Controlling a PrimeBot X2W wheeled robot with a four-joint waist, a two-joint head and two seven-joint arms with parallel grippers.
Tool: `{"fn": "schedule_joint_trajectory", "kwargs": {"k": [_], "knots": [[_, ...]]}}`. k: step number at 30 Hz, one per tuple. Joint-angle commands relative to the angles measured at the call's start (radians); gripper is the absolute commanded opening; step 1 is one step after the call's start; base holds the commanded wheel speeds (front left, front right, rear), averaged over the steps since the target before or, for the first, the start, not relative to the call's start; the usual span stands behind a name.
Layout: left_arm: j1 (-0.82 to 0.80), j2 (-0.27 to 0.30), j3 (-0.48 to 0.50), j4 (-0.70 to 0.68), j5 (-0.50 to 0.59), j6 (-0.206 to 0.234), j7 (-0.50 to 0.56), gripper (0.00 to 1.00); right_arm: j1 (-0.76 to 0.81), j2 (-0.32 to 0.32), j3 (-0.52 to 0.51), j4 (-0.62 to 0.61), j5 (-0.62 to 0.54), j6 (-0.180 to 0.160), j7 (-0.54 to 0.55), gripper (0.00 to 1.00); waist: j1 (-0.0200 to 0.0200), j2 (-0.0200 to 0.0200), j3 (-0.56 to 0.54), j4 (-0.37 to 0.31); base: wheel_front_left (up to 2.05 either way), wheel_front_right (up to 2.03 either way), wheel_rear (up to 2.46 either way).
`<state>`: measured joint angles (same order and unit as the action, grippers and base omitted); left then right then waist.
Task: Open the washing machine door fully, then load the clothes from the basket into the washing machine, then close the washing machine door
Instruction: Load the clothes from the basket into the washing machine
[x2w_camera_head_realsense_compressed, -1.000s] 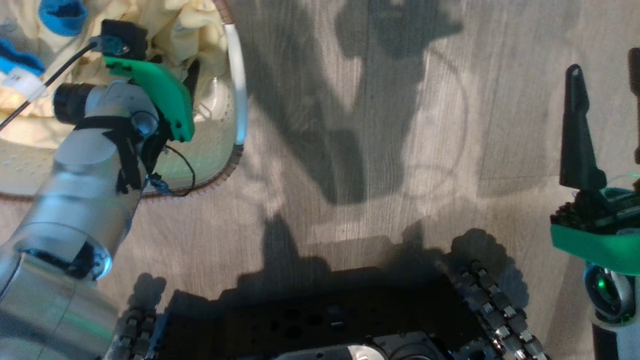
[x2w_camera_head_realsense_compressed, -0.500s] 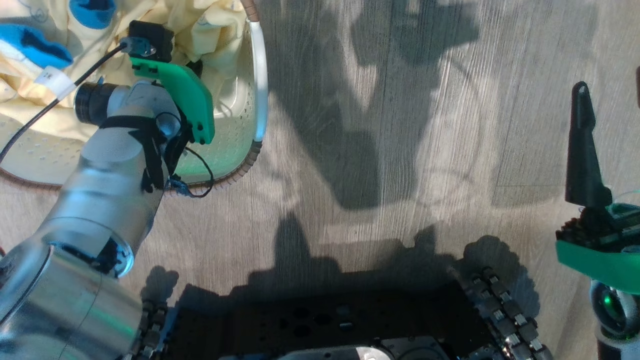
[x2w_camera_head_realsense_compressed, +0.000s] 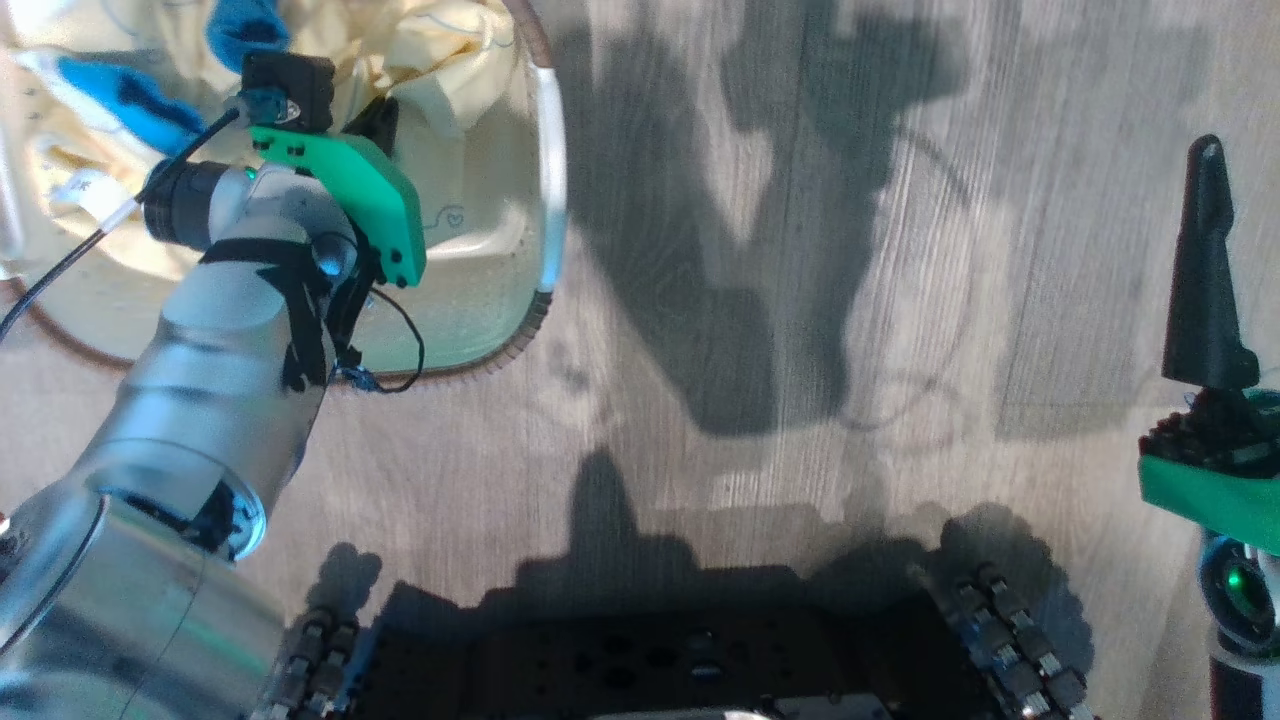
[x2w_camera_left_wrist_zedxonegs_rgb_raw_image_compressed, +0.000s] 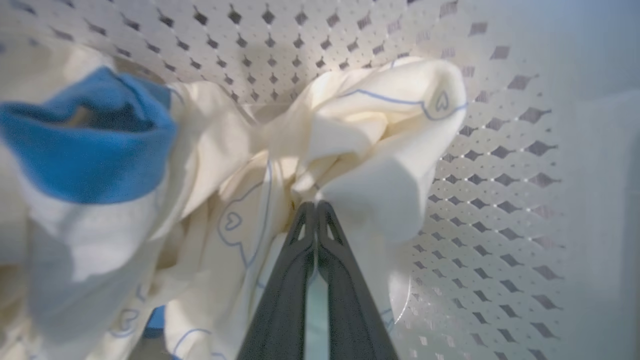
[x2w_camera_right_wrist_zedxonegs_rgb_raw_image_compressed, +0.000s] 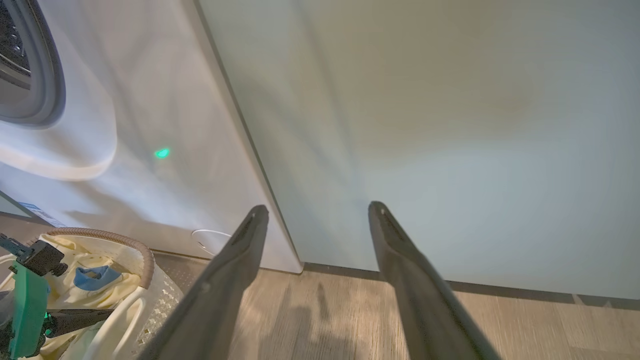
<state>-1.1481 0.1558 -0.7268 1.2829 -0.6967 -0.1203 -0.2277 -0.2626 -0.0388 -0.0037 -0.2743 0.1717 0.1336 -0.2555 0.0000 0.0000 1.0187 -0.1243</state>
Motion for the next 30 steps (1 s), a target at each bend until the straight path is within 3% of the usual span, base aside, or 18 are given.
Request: {"fn": "schedule_joint_trajectory", "kwargs": {"k": [1,5,18,30], "knots": [[0.041,0.035,0.010,0.001,0.002,0.004,-0.016,0.00,0.030,-0.011,0.010,-0.021,0.006,-0.003,-0.006,1.00,0.0000,0.0000,-0.022,0.019,0.00,0.00,0.00],[0.079,0.044,0.030,-0.038,0.002,0.008,-0.033,0.00,0.034,-0.011,-0.008,-0.004,-0.001,-0.003,-0.006,1.00,0.0000,0.0000,-0.079,0.049,0.00,0.00,0.00],[0.312,0.112,0.221,-0.461,0.134,0.066,-0.034,0.00,0.078,-0.011,-0.046,0.040,-0.006,-0.003,-0.006,1.00,0.0000,0.0000,-0.255,0.095,0.00,0.00,0.00],[0.542,0.123,0.415,-0.796,0.273,0.117,-0.034,0.00,0.128,-0.011,-0.058,0.091,-0.001,-0.003,-0.006,1.00,0.0000,0.0000,-0.423,0.116,0.00,0.00,0.00]]}}
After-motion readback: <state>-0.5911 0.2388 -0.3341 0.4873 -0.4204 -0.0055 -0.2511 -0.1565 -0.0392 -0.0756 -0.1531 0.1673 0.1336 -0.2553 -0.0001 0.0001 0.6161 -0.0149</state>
